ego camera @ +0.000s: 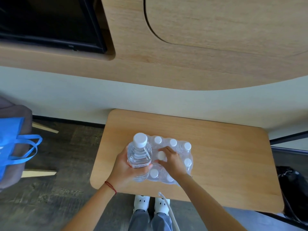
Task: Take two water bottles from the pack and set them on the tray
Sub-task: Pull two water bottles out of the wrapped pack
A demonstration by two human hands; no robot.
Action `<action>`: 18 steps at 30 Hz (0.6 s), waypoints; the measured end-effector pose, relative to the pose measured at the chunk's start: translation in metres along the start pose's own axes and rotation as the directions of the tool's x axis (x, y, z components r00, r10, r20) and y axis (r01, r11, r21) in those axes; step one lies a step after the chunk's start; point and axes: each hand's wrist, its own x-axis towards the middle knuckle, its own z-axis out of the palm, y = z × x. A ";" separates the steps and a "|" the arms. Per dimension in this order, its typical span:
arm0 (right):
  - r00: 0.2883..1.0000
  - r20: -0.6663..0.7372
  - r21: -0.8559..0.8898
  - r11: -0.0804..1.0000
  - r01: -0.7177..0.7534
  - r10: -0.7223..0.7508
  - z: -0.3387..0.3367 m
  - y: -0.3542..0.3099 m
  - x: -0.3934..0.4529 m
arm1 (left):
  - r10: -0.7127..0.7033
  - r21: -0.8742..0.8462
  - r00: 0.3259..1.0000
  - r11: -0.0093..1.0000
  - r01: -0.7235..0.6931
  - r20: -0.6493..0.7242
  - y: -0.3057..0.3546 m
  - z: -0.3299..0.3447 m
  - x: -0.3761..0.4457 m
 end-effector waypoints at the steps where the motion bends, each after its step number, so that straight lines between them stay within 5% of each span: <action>1: 1.000 -0.019 -0.002 1.000 0.009 -0.009 -0.008 -0.003 -0.004 | 0.006 0.003 1.000 1.000 -0.006 0.004 0.001 -0.001 0.000; 6: 0.963 -0.247 0.139 0.979 0.150 -0.112 -0.064 -0.039 -0.035 | 0.031 -0.014 1.000 0.999 -0.030 0.007 0.015 -0.006 -0.001; 10: 0.847 -0.519 0.246 0.929 0.277 -0.115 -0.124 -0.084 -0.062 | 0.074 -0.015 0.995 0.997 -0.074 0.059 0.049 -0.005 -0.004; 18: 0.832 -0.545 0.295 0.905 0.307 -0.105 -0.205 -0.130 -0.120 | 0.194 -0.006 0.968 0.981 -0.195 0.162 0.122 0.017 -0.010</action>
